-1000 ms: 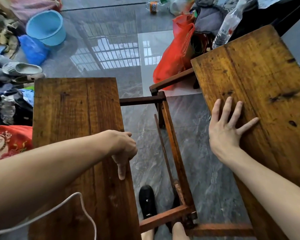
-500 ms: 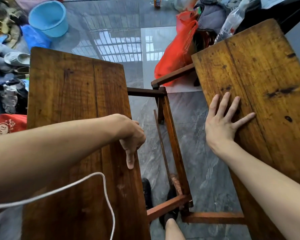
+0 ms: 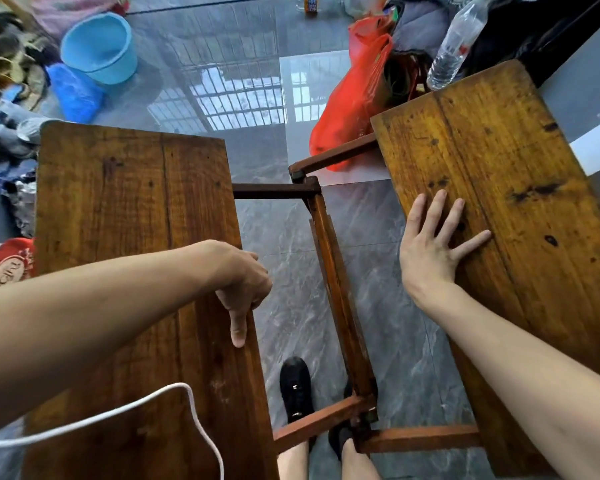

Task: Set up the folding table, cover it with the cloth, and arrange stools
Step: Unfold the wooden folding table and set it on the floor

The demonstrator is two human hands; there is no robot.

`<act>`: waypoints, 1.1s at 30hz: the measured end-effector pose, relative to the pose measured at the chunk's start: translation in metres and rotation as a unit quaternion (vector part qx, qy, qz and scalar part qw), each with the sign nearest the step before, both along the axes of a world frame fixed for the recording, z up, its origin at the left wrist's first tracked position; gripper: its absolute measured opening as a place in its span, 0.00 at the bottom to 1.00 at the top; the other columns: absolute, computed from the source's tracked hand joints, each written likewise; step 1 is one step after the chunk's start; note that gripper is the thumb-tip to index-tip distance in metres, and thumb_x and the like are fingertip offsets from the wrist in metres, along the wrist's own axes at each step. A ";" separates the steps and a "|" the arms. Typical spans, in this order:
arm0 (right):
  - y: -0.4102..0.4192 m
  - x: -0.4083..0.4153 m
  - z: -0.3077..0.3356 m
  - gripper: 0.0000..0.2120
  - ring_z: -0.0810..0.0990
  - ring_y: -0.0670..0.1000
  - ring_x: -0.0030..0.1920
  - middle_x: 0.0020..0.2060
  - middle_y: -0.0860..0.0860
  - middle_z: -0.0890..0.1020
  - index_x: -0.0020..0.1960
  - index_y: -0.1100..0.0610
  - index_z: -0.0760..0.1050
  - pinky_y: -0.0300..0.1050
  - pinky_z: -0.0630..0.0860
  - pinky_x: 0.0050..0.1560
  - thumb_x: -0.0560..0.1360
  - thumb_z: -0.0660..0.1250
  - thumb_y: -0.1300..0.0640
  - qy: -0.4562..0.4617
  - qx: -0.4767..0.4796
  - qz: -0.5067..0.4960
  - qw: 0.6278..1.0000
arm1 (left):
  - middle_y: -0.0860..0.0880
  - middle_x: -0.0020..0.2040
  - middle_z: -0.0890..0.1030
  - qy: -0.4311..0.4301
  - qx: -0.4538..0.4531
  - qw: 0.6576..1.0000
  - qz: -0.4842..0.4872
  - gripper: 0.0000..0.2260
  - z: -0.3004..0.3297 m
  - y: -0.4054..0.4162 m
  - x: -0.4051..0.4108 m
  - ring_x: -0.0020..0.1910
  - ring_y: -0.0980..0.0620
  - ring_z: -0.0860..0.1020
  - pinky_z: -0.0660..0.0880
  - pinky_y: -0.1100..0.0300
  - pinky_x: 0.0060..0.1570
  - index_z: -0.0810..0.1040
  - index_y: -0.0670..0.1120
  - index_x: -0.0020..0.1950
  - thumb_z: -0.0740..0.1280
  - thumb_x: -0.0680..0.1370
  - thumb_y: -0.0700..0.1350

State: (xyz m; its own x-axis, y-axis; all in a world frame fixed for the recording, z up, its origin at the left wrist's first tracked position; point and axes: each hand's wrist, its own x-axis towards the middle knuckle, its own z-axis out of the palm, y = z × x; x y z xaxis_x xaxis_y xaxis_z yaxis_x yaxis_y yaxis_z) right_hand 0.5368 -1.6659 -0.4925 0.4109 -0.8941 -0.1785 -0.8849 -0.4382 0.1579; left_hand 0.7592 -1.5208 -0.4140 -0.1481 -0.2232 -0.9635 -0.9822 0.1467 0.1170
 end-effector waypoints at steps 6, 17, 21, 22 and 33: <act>0.004 0.002 0.001 0.33 0.41 0.70 0.75 0.77 0.65 0.43 0.78 0.62 0.40 0.83 0.45 0.61 0.79 0.54 0.67 0.004 0.013 0.000 1.000 | 0.60 0.37 0.70 0.022 0.002 1.000 -0.009 0.27 -0.003 0.005 0.006 0.50 0.50 0.67 0.68 0.54 0.42 0.79 0.51 0.46 0.71 0.62 0.73; 0.004 0.007 -0.010 0.39 0.38 0.70 0.75 0.76 0.65 0.40 0.77 0.62 0.36 0.84 0.46 0.62 0.76 0.58 0.69 0.023 0.043 0.007 0.999 | 0.60 0.37 0.72 0.040 -0.012 0.999 -0.029 0.25 -0.010 0.016 0.018 0.50 0.51 0.67 0.72 0.55 0.45 0.69 0.53 0.33 0.70 0.63 0.73; 0.008 0.011 -0.011 0.40 0.38 0.71 0.75 0.76 0.65 0.40 0.77 0.63 0.36 0.83 0.45 0.61 0.75 0.60 0.69 0.021 0.035 0.011 0.999 | 0.59 0.37 0.73 0.034 -0.007 0.999 -0.034 0.25 -0.013 0.018 0.023 0.46 0.53 0.66 0.74 0.53 0.48 0.69 0.52 0.33 0.70 0.63 0.73; 0.009 0.012 -0.010 0.40 0.38 0.71 0.75 0.76 0.65 0.40 0.77 0.63 0.37 0.83 0.44 0.61 0.75 0.60 0.69 0.022 0.032 0.011 0.999 | 0.59 0.37 0.73 0.030 -0.004 0.999 -0.036 0.26 -0.014 0.019 0.024 0.45 0.54 0.65 0.74 0.53 0.48 0.70 0.52 0.33 0.70 0.63 0.73; 0.032 0.031 -0.006 0.34 0.39 0.71 0.75 0.76 0.65 0.42 0.78 0.63 0.39 0.83 0.45 0.61 0.79 0.54 0.67 0.000 0.034 0.008 0.999 | 0.59 0.37 0.73 0.027 0.031 0.999 -0.031 0.29 -0.008 0.026 0.031 0.50 0.50 0.68 0.69 0.55 0.44 0.80 0.50 0.44 0.69 0.61 0.74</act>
